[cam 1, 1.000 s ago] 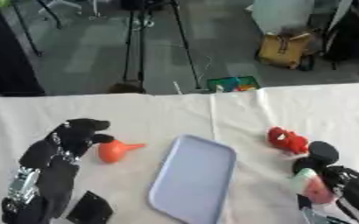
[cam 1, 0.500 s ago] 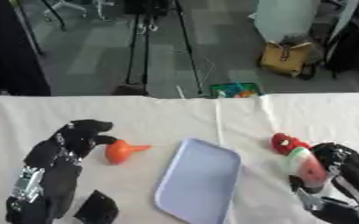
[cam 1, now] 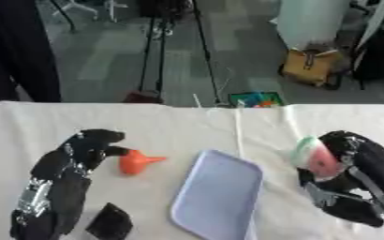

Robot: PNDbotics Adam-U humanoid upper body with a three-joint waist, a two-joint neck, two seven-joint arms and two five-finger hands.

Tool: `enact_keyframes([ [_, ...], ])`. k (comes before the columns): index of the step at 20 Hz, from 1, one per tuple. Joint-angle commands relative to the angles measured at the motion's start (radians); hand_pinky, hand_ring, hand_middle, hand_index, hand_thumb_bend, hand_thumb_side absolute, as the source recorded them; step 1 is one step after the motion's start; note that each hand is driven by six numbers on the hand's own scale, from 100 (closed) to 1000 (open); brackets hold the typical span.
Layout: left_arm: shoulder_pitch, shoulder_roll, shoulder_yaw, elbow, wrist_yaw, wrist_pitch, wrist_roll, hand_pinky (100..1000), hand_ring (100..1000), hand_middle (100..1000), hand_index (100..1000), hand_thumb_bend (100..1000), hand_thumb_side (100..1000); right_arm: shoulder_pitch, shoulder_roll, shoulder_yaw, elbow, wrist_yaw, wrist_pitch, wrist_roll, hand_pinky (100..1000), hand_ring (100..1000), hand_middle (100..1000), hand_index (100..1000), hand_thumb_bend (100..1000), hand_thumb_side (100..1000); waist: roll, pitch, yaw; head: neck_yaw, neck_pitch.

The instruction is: Pick up objects on the table and place them in the box.

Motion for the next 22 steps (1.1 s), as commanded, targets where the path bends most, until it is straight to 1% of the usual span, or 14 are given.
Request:
enact_keyframes([
  [1, -0.002, 0.013, -0.005, -0.014, 0.007, 0.003, -0.004, 731, 810, 719, 741, 141, 1000, -0.041, 0.008, 0.01, 0.009, -0.012, 0.0, 0.005, 739, 664, 375, 603, 100, 627, -0.001, -0.03, 0.005, -0.002, 0.004],
  [3, -0.002, 0.013, -0.006, -0.014, 0.009, 0.003, -0.006, 731, 810, 719, 741, 141, 1000, -0.057, 0.016, 0.016, 0.025, -0.009, -0.003, 0.007, 739, 664, 375, 603, 100, 627, -0.001, -0.031, 0.009, -0.005, 0.002],
  [4, -0.002, 0.013, -0.006, -0.014, 0.009, 0.003, -0.007, 731, 810, 719, 741, 141, 1000, -0.062, 0.019, 0.019, 0.031, -0.007, -0.005, 0.008, 739, 680, 375, 603, 100, 629, -0.001, -0.031, 0.011, -0.007, 0.002],
  [7, -0.003, 0.01, -0.009, -0.014, 0.014, 0.002, -0.009, 732, 810, 720, 741, 141, 1000, -0.098, 0.042, 0.03, 0.075, 0.013, -0.013, 0.014, 740, 700, 374, 602, 100, 631, 0.0, -0.034, 0.027, -0.02, 0.0],
  [11, -0.004, 0.007, -0.013, -0.014, 0.019, 0.002, -0.012, 732, 810, 720, 741, 142, 1000, -0.137, 0.071, 0.037, 0.137, 0.05, -0.023, 0.003, 741, 710, 375, 602, 100, 636, 0.002, -0.035, 0.043, -0.039, 0.0],
  [15, -0.005, 0.003, -0.015, -0.014, 0.024, 0.002, -0.016, 733, 811, 720, 741, 142, 1000, -0.158, 0.096, 0.041, 0.187, 0.086, -0.031, -0.015, 742, 710, 374, 602, 100, 637, 0.004, -0.034, 0.056, -0.051, 0.003],
  [22, -0.007, 0.0, -0.019, -0.014, 0.029, 0.002, -0.022, 733, 811, 720, 741, 142, 1000, -0.176, 0.123, 0.051, 0.255, 0.151, -0.05, -0.044, 747, 711, 378, 604, 100, 642, 0.007, -0.034, 0.068, -0.058, 0.006],
])
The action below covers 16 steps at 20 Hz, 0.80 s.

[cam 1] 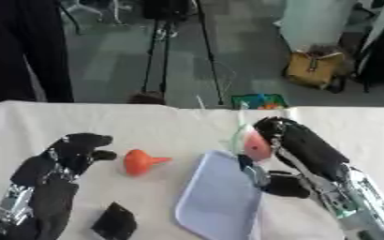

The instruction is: Pick up objects on the table and place them in the box.

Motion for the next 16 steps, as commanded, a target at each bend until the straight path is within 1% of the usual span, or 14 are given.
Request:
enact_keyframes([
  [1, -0.007, 0.0, -0.002, -0.014, 0.007, -0.001, -0.006, 733, 812, 720, 741, 142, 1000, -0.021, 0.007, 0.005, 0.018, 0.034, -0.01, -0.017, 748, 712, 381, 606, 100, 642, 0.003, -0.028, 0.003, -0.004, 0.005],
  [4, -0.007, 0.0, -0.002, -0.014, 0.007, -0.001, -0.007, 734, 812, 720, 741, 142, 1000, -0.019, 0.012, 0.014, 0.034, 0.057, -0.022, -0.023, 753, 719, 394, 617, 100, 652, 0.003, -0.026, 0.005, -0.004, 0.002],
  [5, -0.007, -0.001, -0.002, -0.014, 0.007, -0.001, -0.007, 734, 812, 720, 741, 143, 1000, -0.019, 0.013, 0.017, 0.038, 0.065, -0.027, -0.023, 759, 733, 414, 636, 100, 682, 0.003, -0.025, 0.005, -0.003, 0.002],
  [6, -0.008, -0.001, -0.002, -0.014, 0.007, -0.001, -0.008, 734, 812, 720, 741, 143, 1000, -0.018, 0.014, 0.02, 0.04, 0.072, -0.033, -0.02, 759, 733, 414, 636, 100, 682, 0.003, -0.025, 0.005, -0.003, 0.001],
  [7, -0.008, -0.001, -0.002, -0.014, 0.007, -0.001, -0.008, 734, 813, 721, 741, 143, 1000, -0.017, 0.015, 0.022, 0.042, 0.078, -0.04, -0.018, 767, 752, 435, 658, 100, 782, 0.003, -0.025, 0.005, -0.002, 0.0],
  [8, -0.008, -0.001, -0.001, -0.014, 0.007, 0.0, -0.008, 734, 813, 721, 741, 143, 1000, -0.017, 0.015, 0.025, 0.041, 0.084, -0.049, -0.014, 767, 752, 435, 658, 100, 782, 0.003, -0.024, 0.005, -0.001, 0.0],
  [9, -0.008, -0.001, -0.001, -0.014, 0.007, 0.0, -0.008, 734, 813, 721, 741, 143, 1000, -0.016, 0.014, 0.027, 0.039, 0.088, -0.059, -0.011, 772, 765, 446, 666, 100, 836, 0.003, -0.024, 0.005, -0.001, -0.001],
  [10, -0.008, -0.001, -0.001, -0.014, 0.007, 0.0, -0.008, 734, 813, 721, 741, 143, 1000, -0.015, 0.014, 0.028, 0.038, 0.091, -0.068, -0.008, 772, 765, 446, 666, 100, 836, 0.003, -0.024, 0.004, 0.0, -0.002],
  [11, -0.008, -0.001, -0.001, -0.014, 0.006, 0.0, -0.008, 735, 813, 721, 741, 143, 1000, -0.014, 0.014, 0.029, 0.036, 0.093, -0.076, -0.005, 775, 776, 455, 670, 110, 879, 0.003, -0.023, 0.004, 0.0, -0.002],
  [12, -0.008, -0.001, 0.0, -0.014, 0.006, 0.001, -0.008, 735, 813, 721, 741, 143, 1000, -0.012, 0.014, 0.03, 0.035, 0.094, -0.083, -0.002, 775, 776, 455, 670, 110, 879, 0.004, -0.023, 0.003, 0.001, -0.003],
  [13, -0.008, -0.002, 0.0, -0.014, 0.006, 0.001, -0.008, 735, 813, 721, 741, 143, 1000, -0.011, 0.014, 0.031, 0.034, 0.094, -0.089, 0.0, 779, 790, 471, 681, 166, 917, 0.004, -0.023, 0.003, 0.002, -0.004],
  [14, -0.008, -0.002, 0.0, -0.014, 0.005, 0.001, -0.008, 735, 813, 721, 741, 143, 1000, -0.009, 0.014, 0.032, 0.033, 0.095, -0.095, 0.003, 779, 790, 471, 681, 166, 917, 0.004, -0.023, 0.002, 0.002, -0.005],
  [16, -0.008, -0.002, 0.0, -0.014, 0.005, 0.001, -0.008, 735, 814, 721, 742, 143, 1000, -0.008, 0.014, 0.033, 0.03, 0.094, -0.105, 0.007, 786, 809, 500, 708, 212, 956, 0.004, -0.022, 0.002, 0.002, -0.006],
])
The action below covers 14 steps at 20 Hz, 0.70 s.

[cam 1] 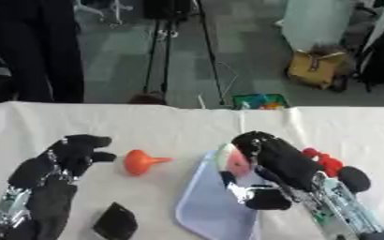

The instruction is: Pick up objects on the table and place them in the box.

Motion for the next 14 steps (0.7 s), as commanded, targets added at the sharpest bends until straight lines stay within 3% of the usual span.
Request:
enact_keyframes([
  [1, -0.008, -0.002, 0.0, -0.014, 0.001, 0.0, -0.002, 735, 814, 722, 742, 143, 1000, -0.009, -0.001, 0.003, -0.019, 0.005, -0.021, 0.007, 796, 836, 559, 757, 244, 1000, 0.003, -0.022, -0.001, 0.003, -0.006],
  [6, -0.008, -0.002, 0.0, -0.014, 0.0, 0.0, -0.003, 736, 814, 722, 742, 143, 1000, -0.006, -0.003, 0.004, -0.022, 0.005, -0.051, 0.029, 818, 895, 683, 844, 264, 1000, 0.005, -0.02, -0.001, 0.004, -0.009],
  [7, -0.008, -0.002, 0.0, -0.014, 0.0, -0.001, -0.003, 736, 815, 722, 742, 143, 1000, -0.006, -0.003, 0.004, -0.022, 0.004, -0.056, 0.033, 834, 943, 786, 908, 307, 1000, 0.005, -0.02, -0.001, 0.004, -0.009],
  [14, -0.008, -0.002, 0.0, -0.014, 0.0, -0.002, -0.002, 736, 815, 722, 743, 144, 1000, -0.008, -0.006, -0.001, -0.036, -0.007, -0.065, 0.041, 844, 966, 839, 934, 353, 1000, 0.008, -0.021, -0.002, 0.005, -0.01],
])
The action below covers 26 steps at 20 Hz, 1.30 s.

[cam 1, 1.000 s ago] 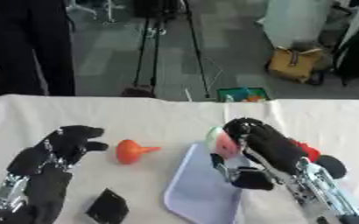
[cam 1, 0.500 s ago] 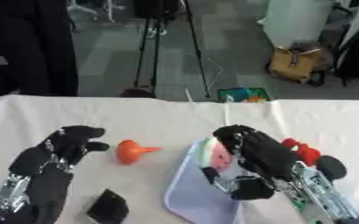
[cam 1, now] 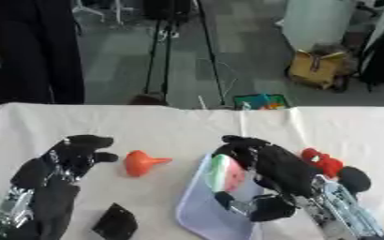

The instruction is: Pick up objects on the table and place them in the box.

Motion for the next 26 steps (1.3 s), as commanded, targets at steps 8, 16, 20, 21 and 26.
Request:
enact_keyframes([
  [8, -0.009, 0.004, -0.002, -0.014, 0.002, -0.002, -0.003, 738, 812, 722, 743, 144, 1000, -0.019, -0.009, -0.007, -0.035, -0.023, -0.014, 0.011, 892, 1000, 991, 1000, 396, 1000, 0.005, -0.024, -0.001, 0.002, -0.012],
  [16, -0.009, 0.002, -0.003, -0.014, 0.004, 0.0, -0.005, 738, 812, 723, 744, 146, 1000, -0.027, -0.01, -0.008, -0.025, -0.023, -0.03, 0.057, 917, 1000, 1000, 1000, 430, 1000, 0.006, -0.026, -0.004, -0.001, -0.012],
  [20, -0.009, 0.002, -0.002, -0.014, 0.005, 0.0, -0.005, 739, 812, 723, 744, 146, 1000, -0.028, -0.01, -0.013, -0.026, -0.037, -0.027, 0.057, 902, 1000, 1000, 1000, 436, 1000, 0.006, -0.026, -0.005, 0.0, -0.015],
  [21, -0.009, 0.002, -0.002, -0.014, 0.004, 0.001, -0.005, 739, 812, 723, 744, 146, 1000, -0.028, -0.01, -0.014, -0.029, -0.044, -0.024, 0.054, 902, 1000, 1000, 1000, 436, 1000, 0.006, -0.026, -0.005, 0.001, -0.016],
  [26, -0.009, 0.003, 0.001, -0.014, 0.003, -0.002, -0.002, 739, 811, 722, 744, 147, 1000, -0.015, -0.024, -0.044, -0.109, -0.156, 0.062, -0.026, 795, 927, 854, 938, 266, 1000, 0.008, -0.027, -0.009, 0.007, -0.017],
])
